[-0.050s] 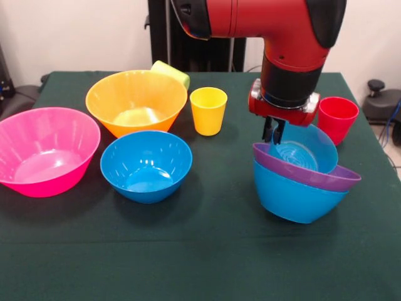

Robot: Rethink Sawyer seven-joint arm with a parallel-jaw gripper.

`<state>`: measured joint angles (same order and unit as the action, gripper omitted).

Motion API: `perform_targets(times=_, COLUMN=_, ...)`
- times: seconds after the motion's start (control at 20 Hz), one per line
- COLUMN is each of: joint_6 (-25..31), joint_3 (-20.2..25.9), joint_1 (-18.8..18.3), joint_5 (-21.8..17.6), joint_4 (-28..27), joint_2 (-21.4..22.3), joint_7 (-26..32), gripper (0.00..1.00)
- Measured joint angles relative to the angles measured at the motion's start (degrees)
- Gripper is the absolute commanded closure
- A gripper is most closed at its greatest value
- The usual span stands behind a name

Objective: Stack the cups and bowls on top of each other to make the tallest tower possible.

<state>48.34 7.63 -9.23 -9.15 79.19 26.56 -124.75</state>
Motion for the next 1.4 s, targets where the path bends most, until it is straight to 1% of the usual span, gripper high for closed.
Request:
perform_targets(times=0.4, joint_6=0.0, joint_3=0.0, joint_1=-0.2, joint_5=0.1, joint_4=-1.0, joint_2=-0.1, joint_7=0.0, gripper=1.0)
perform_targets(times=0.85, joint_6=0.0, joint_3=0.0, joint_1=-1.0, joint_5=0.1, joint_4=-6.0, joint_2=-1.1, joint_7=0.0, gripper=1.0)
perform_targets(times=1.2, joint_6=0.5, joint_3=-0.1, joint_1=-1.0, joint_5=0.1, joint_4=-14.0, joint_2=-6.0, joint_7=0.0, gripper=1.0)
perform_targets(times=1.4, joint_6=0.9, joint_3=-0.1, joint_1=-1.1, joint_5=0.1, joint_4=-16.5, joint_2=-7.8, joint_7=0.0, gripper=1.0)
